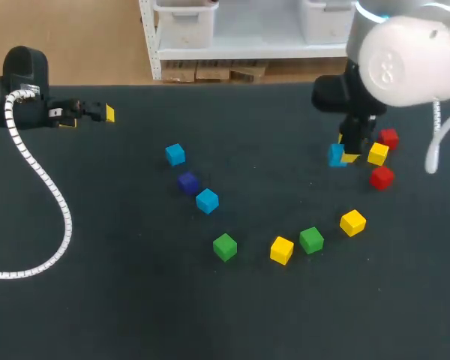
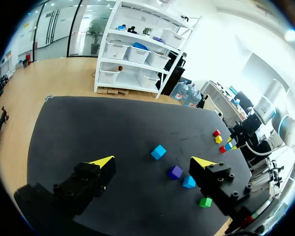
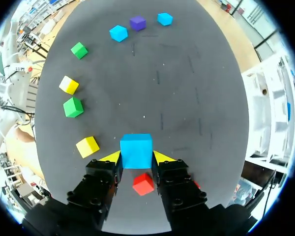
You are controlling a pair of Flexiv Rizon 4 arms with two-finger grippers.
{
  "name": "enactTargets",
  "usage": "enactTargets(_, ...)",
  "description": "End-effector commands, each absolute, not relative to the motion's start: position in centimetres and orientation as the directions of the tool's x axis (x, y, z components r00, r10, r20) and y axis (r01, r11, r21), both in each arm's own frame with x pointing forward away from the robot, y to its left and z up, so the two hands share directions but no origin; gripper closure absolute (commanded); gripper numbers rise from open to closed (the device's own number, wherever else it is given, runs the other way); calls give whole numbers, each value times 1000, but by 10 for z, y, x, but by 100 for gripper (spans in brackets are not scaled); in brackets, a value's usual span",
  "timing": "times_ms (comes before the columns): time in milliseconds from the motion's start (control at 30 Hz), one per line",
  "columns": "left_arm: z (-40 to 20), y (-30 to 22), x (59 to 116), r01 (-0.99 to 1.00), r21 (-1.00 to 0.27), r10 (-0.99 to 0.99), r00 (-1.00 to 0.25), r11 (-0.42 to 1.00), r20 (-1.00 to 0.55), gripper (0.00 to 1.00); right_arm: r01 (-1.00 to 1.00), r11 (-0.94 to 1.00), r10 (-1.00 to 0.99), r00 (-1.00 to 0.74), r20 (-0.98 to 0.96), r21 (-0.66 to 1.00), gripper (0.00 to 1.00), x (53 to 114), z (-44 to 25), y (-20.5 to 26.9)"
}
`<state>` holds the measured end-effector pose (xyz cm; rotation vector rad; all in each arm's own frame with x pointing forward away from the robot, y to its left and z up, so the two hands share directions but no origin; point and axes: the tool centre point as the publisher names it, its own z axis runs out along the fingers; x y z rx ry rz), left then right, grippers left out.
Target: Place the blue cubes, place green cubes on the blue cubes, place the yellow cubes on the green cubes, then place the red cubes on the yellow cubes, and place purple cube on the red cubes.
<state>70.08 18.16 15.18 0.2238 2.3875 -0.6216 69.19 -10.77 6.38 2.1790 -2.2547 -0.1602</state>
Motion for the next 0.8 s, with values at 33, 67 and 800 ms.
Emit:
enactTargets(33, 150, 184, 701, 317, -381, 1, -769, 869, -639, 0, -994, 13, -998, -20, -62, 113, 100, 700, 59, -94)
enactTargets(67, 150, 184, 701, 317, -381, 1, -769, 869, -639, 0, -993, 10, -998, -17, -61, 114, 100, 701, 58, -92)
enactTargets(800, 150, 184, 701, 317, -381, 1, -769, 869, -639, 0, -986, -70, -998, 70, -7, 154, 100, 728, 24, -44)
